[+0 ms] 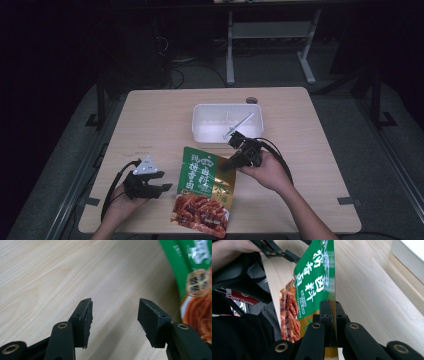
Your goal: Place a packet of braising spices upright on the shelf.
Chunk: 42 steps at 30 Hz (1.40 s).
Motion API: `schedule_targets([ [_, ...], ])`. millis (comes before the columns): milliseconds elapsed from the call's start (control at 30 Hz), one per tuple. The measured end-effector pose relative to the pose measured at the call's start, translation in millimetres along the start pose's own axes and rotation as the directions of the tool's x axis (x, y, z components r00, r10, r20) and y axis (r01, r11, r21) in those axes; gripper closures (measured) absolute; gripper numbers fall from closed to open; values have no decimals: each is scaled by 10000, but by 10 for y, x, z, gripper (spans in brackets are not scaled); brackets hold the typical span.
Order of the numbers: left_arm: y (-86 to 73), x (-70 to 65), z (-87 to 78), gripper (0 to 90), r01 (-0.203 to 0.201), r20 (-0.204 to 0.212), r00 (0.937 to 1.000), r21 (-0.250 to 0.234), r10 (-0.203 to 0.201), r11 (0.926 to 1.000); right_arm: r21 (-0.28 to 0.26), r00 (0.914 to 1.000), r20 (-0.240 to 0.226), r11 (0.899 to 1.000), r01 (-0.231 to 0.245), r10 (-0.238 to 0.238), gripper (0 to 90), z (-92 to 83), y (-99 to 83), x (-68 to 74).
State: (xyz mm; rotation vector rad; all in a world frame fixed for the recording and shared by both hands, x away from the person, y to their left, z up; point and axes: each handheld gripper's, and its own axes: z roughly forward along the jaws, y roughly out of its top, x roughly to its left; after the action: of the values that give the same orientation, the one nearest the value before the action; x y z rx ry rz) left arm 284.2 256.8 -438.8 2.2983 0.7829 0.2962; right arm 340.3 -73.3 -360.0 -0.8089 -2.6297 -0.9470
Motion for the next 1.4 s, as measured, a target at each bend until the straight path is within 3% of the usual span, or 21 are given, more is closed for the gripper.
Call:
schedule_targets([
  [367,-22,50,-35,417,267,-159,9995,-193,-270,9995,-175,9988,-138,9988,460,-462,893,-170,97,218],
  [833,-39,87,-51,388,511,-367,9980,-331,-523,9981,-886,9916,-520,9895,1137,-1186,894,-468,185,524],
  [933,-40,90,-47,388,492,-370,9980,-289,-503,9984,-989,9918,-344,9879,1191,-1230,895,-544,203,565],
  [967,-41,87,-43,388,517,-373,9979,-263,-526,9983,-1000,9916,-40,9867,1282,-1292,895,-595,222,575],
  [1133,-41,91,-45,387,479,-394,9980,-241,-488,9986,-996,9920,447,9875,1224,-1184,895,-727,268,563],
  [1167,-41,92,-45,387,492,-397,9980,-241,-501,9985,-1063,9908,712,9868,1220,-1148,895,-807,290,555],
  [1400,-47,98,-47,384,588,-403,9974,-340,-601,9977,-1383,9910,1118,9864,887,-735,895,-1071,336,482],
])
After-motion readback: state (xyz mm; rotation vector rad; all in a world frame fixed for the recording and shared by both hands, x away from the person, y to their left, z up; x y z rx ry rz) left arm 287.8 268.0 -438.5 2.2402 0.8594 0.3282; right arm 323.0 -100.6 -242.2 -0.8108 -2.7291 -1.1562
